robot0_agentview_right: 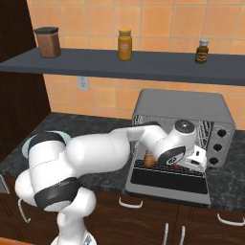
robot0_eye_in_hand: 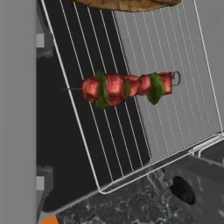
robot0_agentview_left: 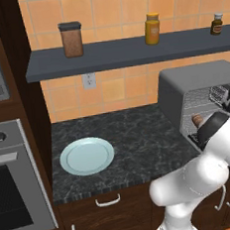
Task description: Pick up the kebab skewer and baguette bread, and place them inside the toaster oven. Close the toaster oven door and start by setting the timer.
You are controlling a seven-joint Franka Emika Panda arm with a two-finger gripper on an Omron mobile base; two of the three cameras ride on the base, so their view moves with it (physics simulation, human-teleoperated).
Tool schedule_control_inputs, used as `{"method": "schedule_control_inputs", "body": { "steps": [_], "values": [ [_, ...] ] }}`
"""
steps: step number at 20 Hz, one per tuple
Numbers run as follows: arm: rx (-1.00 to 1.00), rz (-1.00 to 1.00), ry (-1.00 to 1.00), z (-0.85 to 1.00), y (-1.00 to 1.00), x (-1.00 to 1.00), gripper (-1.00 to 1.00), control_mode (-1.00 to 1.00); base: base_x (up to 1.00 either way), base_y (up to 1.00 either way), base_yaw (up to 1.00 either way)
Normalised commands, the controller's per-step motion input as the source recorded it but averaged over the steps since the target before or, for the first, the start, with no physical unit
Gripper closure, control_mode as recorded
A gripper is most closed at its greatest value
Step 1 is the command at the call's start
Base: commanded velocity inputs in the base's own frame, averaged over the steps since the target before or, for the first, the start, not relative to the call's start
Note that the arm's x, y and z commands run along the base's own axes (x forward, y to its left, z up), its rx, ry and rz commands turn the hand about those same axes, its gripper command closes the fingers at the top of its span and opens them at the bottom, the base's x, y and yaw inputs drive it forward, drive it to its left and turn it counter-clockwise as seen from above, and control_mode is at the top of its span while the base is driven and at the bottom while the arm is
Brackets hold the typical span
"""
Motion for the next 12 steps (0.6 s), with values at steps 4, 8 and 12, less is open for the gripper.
{"method": "schedule_control_inputs", "body": {
  "steps": [4, 8, 12],
  "values": [
    [0.00, -0.24, 0.03, -0.07, 0.12, -0.78, -1.00, -1.00, 0.00, 0.00, 0.00],
    [0.00, -0.25, 0.01, -0.08, 0.36, -0.30, -1.00, -1.00, 0.00, 0.00, 0.00],
    [0.00, -0.18, 0.00, -0.21, 0.39, -0.11, -1.00, -1.00, 0.00, 0.00, 0.00]
  ]
}}
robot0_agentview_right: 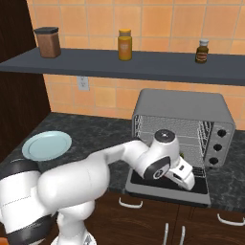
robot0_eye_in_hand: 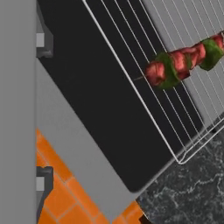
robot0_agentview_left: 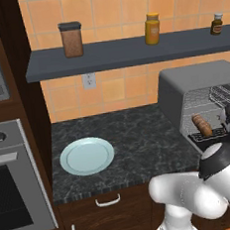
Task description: Pick up the kebab skewer and baguette bread, and place them inside the toaster oven. Close the toaster oven door and start by setting the timer.
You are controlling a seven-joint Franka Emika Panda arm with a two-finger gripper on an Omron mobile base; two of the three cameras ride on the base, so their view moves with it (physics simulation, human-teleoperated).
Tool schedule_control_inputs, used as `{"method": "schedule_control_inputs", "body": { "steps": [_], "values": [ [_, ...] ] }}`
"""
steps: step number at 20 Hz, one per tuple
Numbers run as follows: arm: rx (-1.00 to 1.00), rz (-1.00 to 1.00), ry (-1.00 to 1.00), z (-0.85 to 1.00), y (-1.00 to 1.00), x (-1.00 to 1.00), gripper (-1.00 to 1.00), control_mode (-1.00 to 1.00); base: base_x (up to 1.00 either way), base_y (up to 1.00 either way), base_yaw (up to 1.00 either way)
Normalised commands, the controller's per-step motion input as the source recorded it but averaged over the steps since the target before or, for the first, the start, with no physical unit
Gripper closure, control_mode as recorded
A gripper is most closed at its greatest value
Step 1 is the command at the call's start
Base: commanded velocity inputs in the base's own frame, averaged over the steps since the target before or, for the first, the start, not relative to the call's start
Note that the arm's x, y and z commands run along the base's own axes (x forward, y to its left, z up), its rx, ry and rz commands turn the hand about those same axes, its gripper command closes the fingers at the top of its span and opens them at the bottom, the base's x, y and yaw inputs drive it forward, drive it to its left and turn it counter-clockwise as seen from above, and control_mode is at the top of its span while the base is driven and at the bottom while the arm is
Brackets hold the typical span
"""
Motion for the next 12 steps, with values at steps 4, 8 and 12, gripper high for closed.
{"method": "schedule_control_inputs", "body": {
  "steps": [4, 8, 12],
  "values": [
    [0.01, -0.02, 0.00, -0.11, 0.11, 0.00, -1.00, -1.00, 0.00, 0.00, 0.00],
    [0.00, 0.01, 0.00, -0.11, 0.01, 0.00, -1.00, -1.00, 0.00, 0.00, 0.00],
    [0.00, 0.03, 0.00, -0.12, 0.00, 0.00, -1.00, -1.00, 0.00, 0.00, 0.00]
  ]
}}
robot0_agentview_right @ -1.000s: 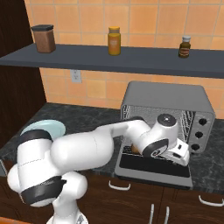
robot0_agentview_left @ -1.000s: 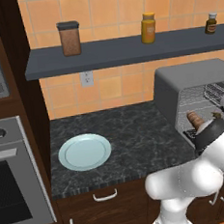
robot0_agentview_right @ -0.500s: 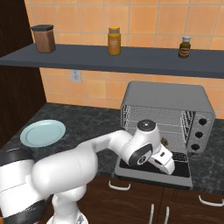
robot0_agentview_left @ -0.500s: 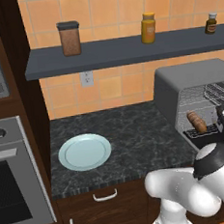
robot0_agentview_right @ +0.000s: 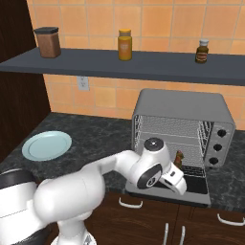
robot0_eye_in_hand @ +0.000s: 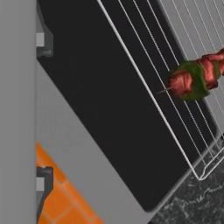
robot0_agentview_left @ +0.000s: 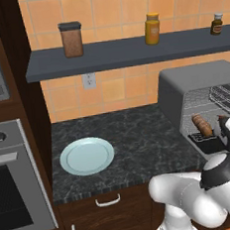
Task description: Pick up the kebab skewer and baguette bread, and place them inside the toaster oven. Close the toaster oven door and start by setting the timer.
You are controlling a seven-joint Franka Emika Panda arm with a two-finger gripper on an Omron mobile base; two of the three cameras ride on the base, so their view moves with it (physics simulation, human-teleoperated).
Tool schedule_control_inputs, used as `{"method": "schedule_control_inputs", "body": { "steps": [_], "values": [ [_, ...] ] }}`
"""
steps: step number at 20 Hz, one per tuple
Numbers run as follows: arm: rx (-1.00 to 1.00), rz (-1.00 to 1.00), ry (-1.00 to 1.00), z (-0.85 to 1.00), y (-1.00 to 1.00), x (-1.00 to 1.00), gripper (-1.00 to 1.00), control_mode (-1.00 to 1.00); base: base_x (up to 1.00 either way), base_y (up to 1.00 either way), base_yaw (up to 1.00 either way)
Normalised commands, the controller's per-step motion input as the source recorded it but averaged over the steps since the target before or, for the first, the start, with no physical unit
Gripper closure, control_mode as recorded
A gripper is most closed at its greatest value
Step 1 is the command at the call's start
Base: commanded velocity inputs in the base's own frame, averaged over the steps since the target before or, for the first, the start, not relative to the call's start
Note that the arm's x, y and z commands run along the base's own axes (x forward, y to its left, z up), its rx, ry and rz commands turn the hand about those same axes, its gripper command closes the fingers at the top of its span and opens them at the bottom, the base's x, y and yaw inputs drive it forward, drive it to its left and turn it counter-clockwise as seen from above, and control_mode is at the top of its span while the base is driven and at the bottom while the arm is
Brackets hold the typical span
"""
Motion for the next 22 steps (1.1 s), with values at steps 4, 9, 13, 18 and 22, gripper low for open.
{"method": "schedule_control_inputs", "body": {
  "steps": [4, 9, 13, 18, 22],
  "values": [
    [0.01, 0.05, 0.00, -0.16, 0.00, 0.00, -1.00, -1.00, 0.00, 0.00, 0.00],
    [0.03, 0.06, -0.04, -0.11, 0.00, 0.02, -1.00, -1.00, 0.00, 0.00, 0.00],
    [0.02, 0.03, -0.05, 0.00, 0.00, 0.15, -1.00, -1.00, 0.00, 0.00, 0.00],
    [0.00, 0.00, -0.03, -0.02, 0.00, 0.14, -1.00, -1.00, 0.00, 0.00, 0.00],
    [0.00, 0.00, 0.00, -0.08, 0.00, 0.19, -1.00, -1.00, 0.00, 0.00, 0.00]
  ]
}}
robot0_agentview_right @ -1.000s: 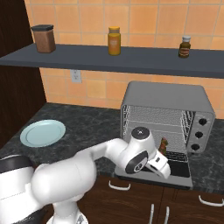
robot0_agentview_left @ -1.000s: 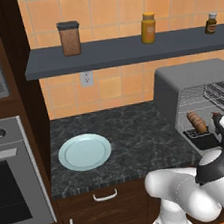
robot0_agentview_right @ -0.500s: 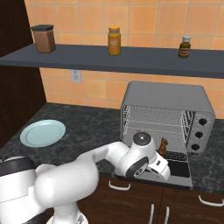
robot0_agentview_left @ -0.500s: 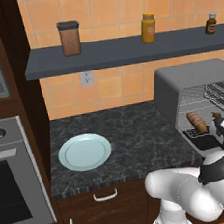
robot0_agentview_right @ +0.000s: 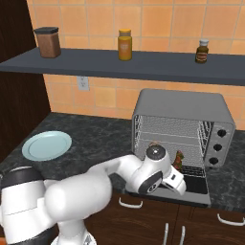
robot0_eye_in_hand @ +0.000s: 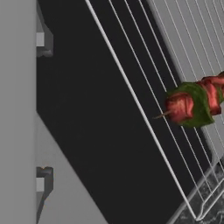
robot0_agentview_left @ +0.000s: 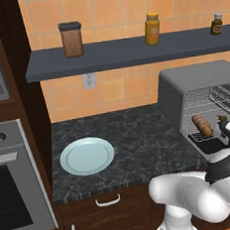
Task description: Pick up the kebab skewer and baguette bread, and place them inside the toaster oven. Close the toaster oven door and start by setting the timer.
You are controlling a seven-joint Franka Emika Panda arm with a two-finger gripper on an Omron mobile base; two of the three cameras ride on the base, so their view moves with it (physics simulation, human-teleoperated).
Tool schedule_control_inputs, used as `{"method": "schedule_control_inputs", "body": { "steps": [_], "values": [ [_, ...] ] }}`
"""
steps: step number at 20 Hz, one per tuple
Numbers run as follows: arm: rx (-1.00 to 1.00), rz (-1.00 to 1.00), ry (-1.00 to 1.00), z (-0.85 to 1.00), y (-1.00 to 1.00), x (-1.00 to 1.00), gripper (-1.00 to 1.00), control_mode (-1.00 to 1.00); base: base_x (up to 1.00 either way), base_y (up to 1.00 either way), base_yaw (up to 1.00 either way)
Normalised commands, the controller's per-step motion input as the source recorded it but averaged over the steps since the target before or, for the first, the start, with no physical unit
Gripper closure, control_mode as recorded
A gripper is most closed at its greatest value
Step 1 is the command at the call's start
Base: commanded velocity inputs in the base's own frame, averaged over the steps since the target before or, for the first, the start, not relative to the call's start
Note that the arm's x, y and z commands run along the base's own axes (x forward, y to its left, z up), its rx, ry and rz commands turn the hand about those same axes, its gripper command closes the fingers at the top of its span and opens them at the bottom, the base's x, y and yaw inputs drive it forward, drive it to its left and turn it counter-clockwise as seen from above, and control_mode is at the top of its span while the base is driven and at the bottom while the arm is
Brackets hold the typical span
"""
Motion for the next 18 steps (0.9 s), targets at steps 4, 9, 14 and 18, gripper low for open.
{"method": "schedule_control_inputs", "body": {
  "steps": [4, 9, 14, 18],
  "values": [
    [0.00, 0.00, 0.00, -0.07, 0.00, 0.31, -1.00, -1.00, 0.00, 0.00, 0.00],
    [0.00, 0.00, 0.00, -0.10, 0.00, 0.18, -1.00, -1.00, 0.00, 0.00, 0.00],
    [0.00, 0.00, -0.02, -0.13, 0.00, 0.23, -1.00, -1.00, 0.00, 0.00, 0.00],
    [0.00, -0.02, -0.02, -0.04, 0.00, 0.39, -1.00, -1.00, 0.00, 0.00, 0.00]
  ]
}}
